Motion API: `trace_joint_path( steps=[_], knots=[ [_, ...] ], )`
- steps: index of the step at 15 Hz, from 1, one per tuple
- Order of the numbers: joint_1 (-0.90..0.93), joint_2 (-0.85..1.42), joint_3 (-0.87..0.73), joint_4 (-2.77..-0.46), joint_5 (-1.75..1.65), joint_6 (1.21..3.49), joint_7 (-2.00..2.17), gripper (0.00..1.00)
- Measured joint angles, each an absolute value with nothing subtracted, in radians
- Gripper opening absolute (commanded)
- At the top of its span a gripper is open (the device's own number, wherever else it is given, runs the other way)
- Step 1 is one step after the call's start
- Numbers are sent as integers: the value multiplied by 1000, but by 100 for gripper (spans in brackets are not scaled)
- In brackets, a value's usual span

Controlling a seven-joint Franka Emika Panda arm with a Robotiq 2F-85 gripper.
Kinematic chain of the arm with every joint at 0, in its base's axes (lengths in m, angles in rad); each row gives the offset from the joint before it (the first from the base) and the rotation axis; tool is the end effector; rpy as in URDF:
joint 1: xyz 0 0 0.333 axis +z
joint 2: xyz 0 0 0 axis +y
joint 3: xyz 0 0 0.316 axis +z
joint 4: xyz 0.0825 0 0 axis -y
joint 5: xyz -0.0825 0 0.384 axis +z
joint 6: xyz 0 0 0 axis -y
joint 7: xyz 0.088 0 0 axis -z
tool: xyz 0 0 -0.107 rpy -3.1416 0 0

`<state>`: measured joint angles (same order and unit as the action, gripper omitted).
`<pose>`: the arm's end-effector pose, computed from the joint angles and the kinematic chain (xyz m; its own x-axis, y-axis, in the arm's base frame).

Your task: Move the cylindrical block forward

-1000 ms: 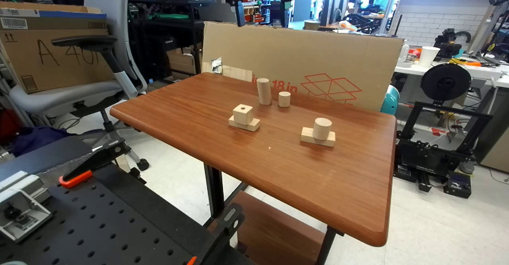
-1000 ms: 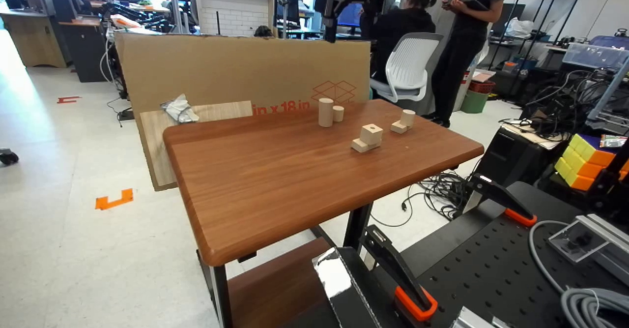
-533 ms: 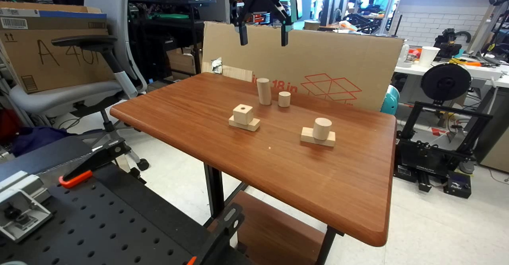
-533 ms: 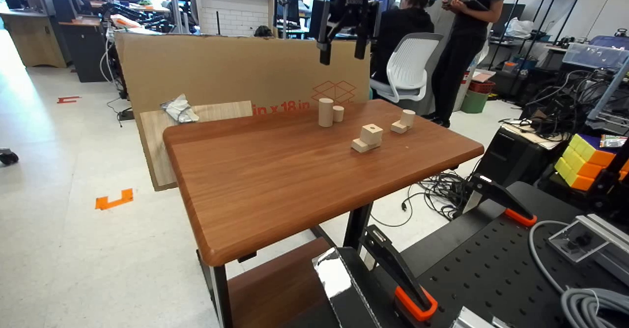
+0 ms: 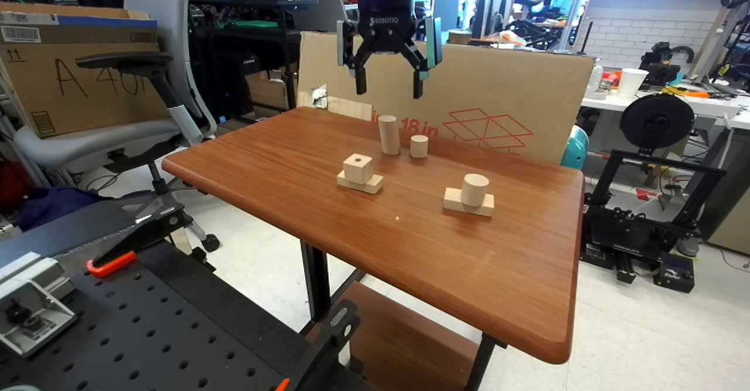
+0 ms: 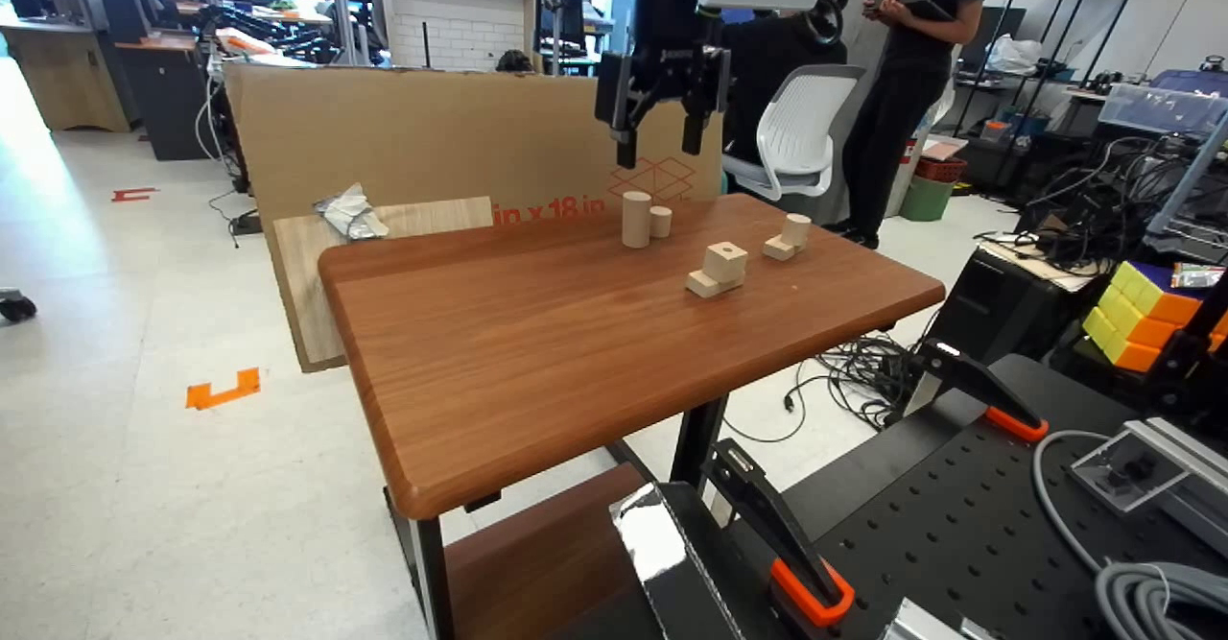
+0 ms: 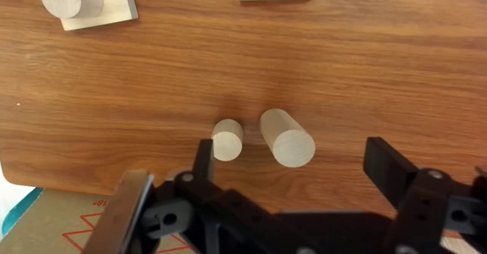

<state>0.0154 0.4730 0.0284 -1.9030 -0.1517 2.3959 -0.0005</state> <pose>0.6327 0.0256 0.2520 0.9883 0.1516 0.0156 0.1496 -0.9845 0.0920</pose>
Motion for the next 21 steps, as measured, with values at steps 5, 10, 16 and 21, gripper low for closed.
trace_joint_path(
  steps=[5,10,16,21],
  knots=[
    [15,535,27,-1871,-152,2396,0,100],
    [19,578,27,-1831,-152,2395,0,58],
    [20,620,27,-1793,-152,2394,0,12],
    [22,626,32,-1778,-149,2390,-1,11]
  ],
)
